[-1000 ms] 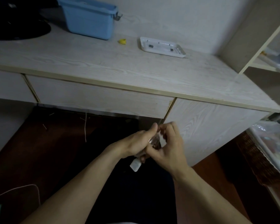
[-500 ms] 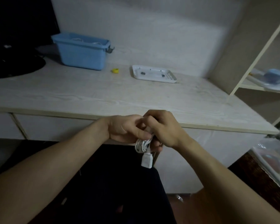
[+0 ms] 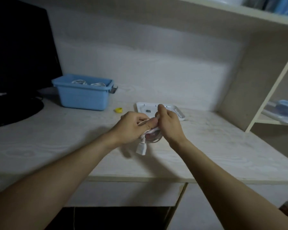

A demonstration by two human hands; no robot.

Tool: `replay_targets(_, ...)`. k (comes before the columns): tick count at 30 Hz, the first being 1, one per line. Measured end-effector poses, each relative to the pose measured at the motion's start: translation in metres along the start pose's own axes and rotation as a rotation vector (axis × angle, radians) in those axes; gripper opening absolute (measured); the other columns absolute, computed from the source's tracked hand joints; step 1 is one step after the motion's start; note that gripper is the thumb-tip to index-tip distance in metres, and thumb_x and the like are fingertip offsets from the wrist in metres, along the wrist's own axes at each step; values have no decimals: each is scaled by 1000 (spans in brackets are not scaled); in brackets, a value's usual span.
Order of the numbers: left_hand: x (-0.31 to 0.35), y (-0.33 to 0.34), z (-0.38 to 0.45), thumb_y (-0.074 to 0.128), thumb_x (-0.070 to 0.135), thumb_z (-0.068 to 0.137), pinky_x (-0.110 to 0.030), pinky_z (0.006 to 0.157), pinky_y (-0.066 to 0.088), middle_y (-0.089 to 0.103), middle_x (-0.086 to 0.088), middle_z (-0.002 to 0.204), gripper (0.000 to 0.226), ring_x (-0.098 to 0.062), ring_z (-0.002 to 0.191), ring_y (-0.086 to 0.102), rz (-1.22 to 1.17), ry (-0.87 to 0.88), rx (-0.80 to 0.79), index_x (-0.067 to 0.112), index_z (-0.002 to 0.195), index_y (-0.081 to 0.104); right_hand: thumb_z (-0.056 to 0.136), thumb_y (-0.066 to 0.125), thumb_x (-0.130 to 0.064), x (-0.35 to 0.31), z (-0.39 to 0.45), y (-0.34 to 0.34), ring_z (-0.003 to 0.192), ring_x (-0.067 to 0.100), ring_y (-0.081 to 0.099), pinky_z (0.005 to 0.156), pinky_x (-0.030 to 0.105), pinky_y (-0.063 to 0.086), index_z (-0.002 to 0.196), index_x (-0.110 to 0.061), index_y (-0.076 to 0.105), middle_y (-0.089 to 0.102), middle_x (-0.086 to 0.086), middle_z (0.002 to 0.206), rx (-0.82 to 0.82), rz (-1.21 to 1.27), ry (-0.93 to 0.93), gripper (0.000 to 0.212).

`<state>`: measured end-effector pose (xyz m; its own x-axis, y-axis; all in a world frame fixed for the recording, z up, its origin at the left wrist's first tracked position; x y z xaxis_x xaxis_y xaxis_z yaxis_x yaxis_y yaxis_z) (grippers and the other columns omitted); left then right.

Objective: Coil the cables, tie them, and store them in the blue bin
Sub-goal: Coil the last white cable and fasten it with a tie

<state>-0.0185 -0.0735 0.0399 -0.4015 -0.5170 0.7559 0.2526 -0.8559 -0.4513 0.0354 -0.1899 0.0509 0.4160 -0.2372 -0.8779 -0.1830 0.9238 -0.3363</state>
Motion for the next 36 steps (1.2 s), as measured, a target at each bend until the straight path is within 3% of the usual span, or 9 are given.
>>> replay_targets(3,-19,-7,11,65,61,81,-31,65,43,63,-2,68,57,-10,66,55,-186,-139,-49,4,76,66,103,33,-26,12,26,16,73,27,54,70,40,41,63,-11,46,58,11,69,72,51,146,45)
replay_targets(6,-37,-9,20,79,21,82,-28,73,52,75,-4,86,23,-10,78,65,-122,-208,-274,3,95,72,103,30,-23,28,48,33,91,36,59,81,43,47,75,-3,54,65,21,94,126,20,250,42)
replay_targets(10,-66,-34,37,68,9,91,-24,78,53,74,3,90,12,-10,85,66,-139,-257,-388,9,103,70,99,36,-28,55,77,69,93,34,62,83,41,50,77,-10,56,66,17,102,124,239,443,35)
replay_targets(15,-111,-63,44,59,1,81,-25,77,55,71,-10,86,22,-18,82,68,-835,-310,-67,-5,101,64,99,43,-41,49,127,121,90,30,65,86,40,53,81,-7,61,69,23,100,-107,176,380,42)
replay_targets(19,-135,-94,52,58,3,78,-19,68,56,66,-9,75,13,-12,69,64,-1009,-344,196,-3,87,65,101,43,-42,35,154,145,78,31,64,78,46,54,83,10,64,71,25,87,-101,66,175,59)
replay_targets(21,-141,-108,52,56,5,85,-18,64,54,62,-6,68,9,-11,64,60,-941,-367,246,-1,81,61,100,44,-36,42,165,155,80,30,67,81,54,57,88,7,64,70,16,84,-97,66,129,49)
replay_targets(25,-158,-121,47,46,13,102,-21,62,46,62,-3,63,34,-11,64,58,-609,-461,257,4,71,56,90,60,-22,51,175,178,112,32,61,101,40,47,118,-12,68,63,13,123,-236,-427,-170,31)
replay_targets(28,-161,-117,45,44,17,102,-21,50,47,60,-1,58,33,-10,53,56,-734,-555,301,10,73,60,84,58,-33,63,170,194,104,32,62,91,34,44,105,-15,73,68,12,110,-411,-810,-289,31)
replay_targets(36,-166,-115,44,35,23,107,-31,77,50,67,-13,86,38,-21,79,62,-607,-596,376,2,95,64,99,57,-24,50,142,146,92,21,58,85,27,44,88,-3,66,58,9,103,-85,-379,-309,26)
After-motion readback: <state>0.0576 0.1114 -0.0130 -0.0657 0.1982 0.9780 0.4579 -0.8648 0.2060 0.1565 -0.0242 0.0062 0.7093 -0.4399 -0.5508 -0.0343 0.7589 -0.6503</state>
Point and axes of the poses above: each hand's wrist, its own z-axis towards the middle knuckle, its own y-axis out of the palm, x = y × z, the point moved 6 cm from there along z, towards the middle knuckle
